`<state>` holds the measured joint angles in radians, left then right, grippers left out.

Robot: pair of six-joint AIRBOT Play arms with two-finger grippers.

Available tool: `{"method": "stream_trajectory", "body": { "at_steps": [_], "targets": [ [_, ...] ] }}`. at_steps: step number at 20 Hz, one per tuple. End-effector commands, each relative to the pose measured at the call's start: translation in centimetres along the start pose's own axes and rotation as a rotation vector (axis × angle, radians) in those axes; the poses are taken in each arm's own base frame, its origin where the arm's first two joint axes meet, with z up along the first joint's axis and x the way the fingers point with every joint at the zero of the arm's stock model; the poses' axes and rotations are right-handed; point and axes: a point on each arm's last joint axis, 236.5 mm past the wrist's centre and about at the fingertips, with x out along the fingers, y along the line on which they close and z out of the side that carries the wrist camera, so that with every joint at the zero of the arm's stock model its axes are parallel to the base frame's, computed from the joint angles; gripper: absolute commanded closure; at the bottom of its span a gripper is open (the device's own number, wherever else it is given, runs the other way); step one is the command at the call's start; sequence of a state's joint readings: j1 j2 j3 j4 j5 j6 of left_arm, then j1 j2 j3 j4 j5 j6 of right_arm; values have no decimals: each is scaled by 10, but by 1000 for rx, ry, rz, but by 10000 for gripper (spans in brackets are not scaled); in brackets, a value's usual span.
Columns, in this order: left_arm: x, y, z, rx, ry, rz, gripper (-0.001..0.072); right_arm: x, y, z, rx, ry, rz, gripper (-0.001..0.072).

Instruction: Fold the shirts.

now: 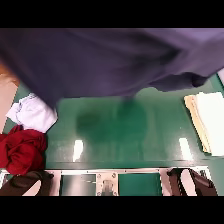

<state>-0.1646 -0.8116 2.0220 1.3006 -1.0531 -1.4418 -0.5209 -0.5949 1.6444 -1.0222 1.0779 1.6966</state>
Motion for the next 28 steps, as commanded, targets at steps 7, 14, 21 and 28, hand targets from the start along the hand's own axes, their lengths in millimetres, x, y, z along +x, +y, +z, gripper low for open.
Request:
{"method": "stream_trajectory", "body": {
  "at_steps": [7,14,21,28],
  "targets": [
    [-4,32,-46,58,161,132,688,5,7,-15,34,62,46,695],
    [122,63,-312,-65,757,105,688,125,-102,-211,258,467,-3,695],
    [175,74,-584,-201,1197,101,688,228,-179,-420,360,810,-144,694],
    [227,90,-610,-566,1087,76,688,315,-203,-482,382,901,-130,694]
  ]
}}
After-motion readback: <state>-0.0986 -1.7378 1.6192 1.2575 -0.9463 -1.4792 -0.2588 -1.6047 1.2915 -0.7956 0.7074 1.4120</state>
